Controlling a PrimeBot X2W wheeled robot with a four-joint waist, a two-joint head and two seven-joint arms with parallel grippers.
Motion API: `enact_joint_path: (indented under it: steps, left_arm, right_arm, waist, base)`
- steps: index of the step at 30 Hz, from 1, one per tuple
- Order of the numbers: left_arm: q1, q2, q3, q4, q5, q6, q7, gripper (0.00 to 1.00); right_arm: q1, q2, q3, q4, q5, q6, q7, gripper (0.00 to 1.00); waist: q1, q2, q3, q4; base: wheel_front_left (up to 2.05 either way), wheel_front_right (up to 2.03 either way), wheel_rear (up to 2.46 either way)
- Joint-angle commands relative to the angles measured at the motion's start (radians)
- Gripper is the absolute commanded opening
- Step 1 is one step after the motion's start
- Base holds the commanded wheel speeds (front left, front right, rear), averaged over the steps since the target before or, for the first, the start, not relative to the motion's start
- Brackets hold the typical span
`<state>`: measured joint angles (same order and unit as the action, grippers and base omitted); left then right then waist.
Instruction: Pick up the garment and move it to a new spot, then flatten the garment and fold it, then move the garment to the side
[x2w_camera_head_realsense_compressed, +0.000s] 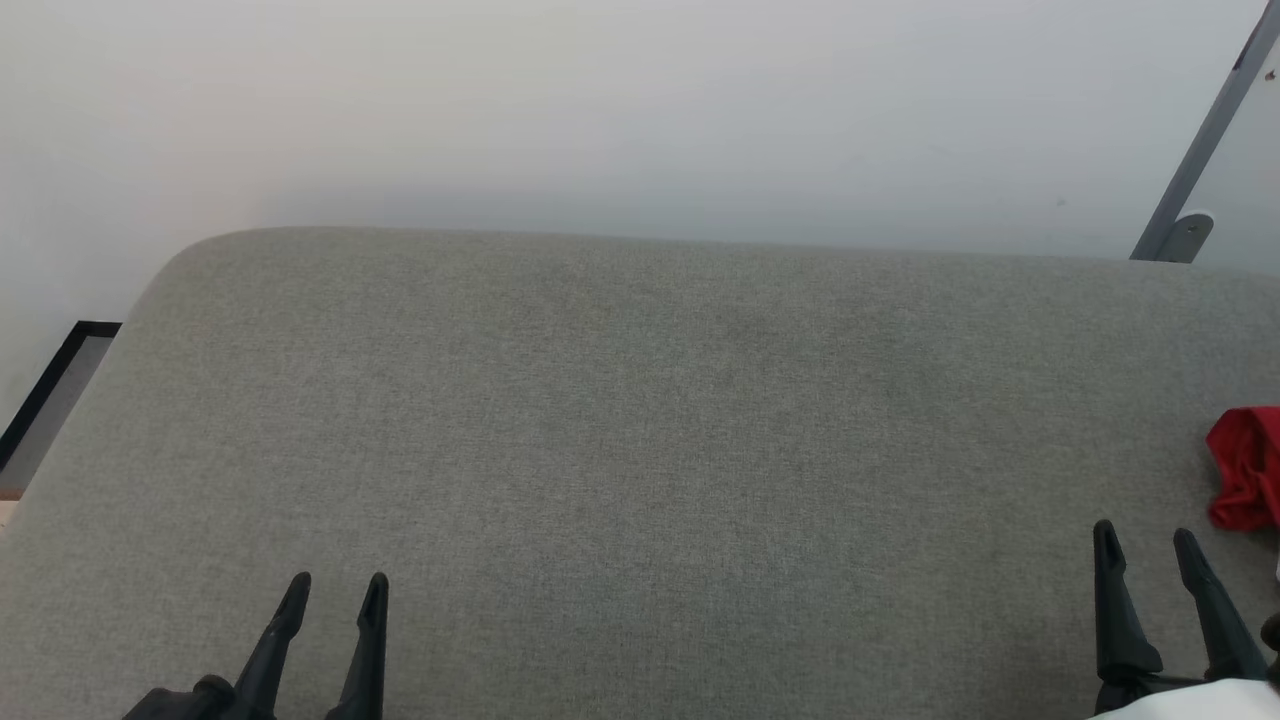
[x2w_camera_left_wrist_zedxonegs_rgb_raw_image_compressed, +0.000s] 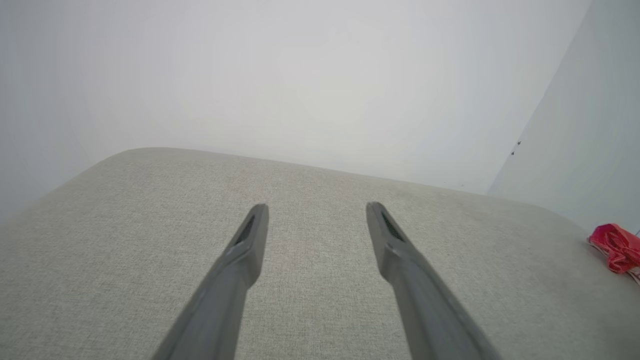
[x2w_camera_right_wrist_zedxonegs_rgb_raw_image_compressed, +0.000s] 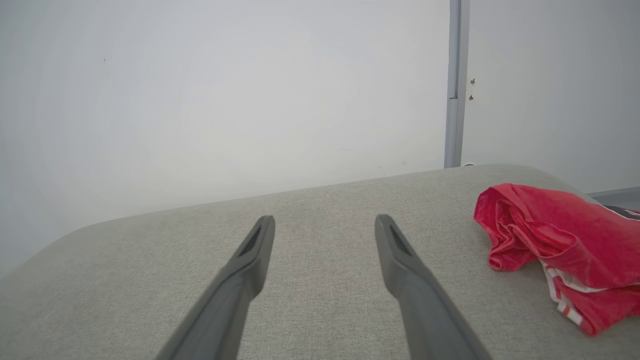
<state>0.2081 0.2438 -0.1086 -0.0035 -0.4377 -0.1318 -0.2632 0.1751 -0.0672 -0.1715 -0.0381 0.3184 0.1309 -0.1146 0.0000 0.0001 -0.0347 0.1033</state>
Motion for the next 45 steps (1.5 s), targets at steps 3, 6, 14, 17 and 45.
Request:
enact_joint_path:
  steps: [3,6,14,17,45]
  left_arm:
    - [0.000,-0.006,-0.001,0.001,-0.001,0.000,0.000,0.00]
    - [0.008,-0.021,-0.006,0.029,-0.004,0.000,0.001,0.00]
    - [-0.021,-0.032,0.008,0.046,-0.125,0.002,0.031,0.00]
    - [-0.035,-0.036,0.015,0.056,-0.173,0.002,0.044,0.00]
    - [-0.140,-0.077,0.069,0.126,-0.548,0.001,0.146,0.00]
  right_arm:
    - [-0.001,0.002,0.004,0.003,-0.001,0.000,0.000,0.00]
    - [0.005,0.008,0.005,0.032,0.004,0.000,0.001,0.00]
    - [-0.025,0.008,0.008,0.058,0.128,0.000,0.026,0.00]
    - [-0.037,0.009,0.011,0.067,0.179,0.000,0.034,0.00]
    - [-0.127,0.011,0.028,0.142,0.576,0.000,0.102,0.00]
  waist:
    - [0.0000,-0.0001,0.004,0.000]
    - [0.0000,-0.0001,0.005,0.000]
    - [0.0000,-0.0001,0.007,-0.006]
    - [0.0000,-0.0001,0.007,-0.009]
    - [0.0000,-0.0001,0.015,-0.032]
  base:
    - [0.00,0.00,0.00]
    - [0.00,0.00,0.00]
    - [0.00,0.00,0.00]
    - [0.00,0.00,0.00]
    - [0.00,0.00,0.00]
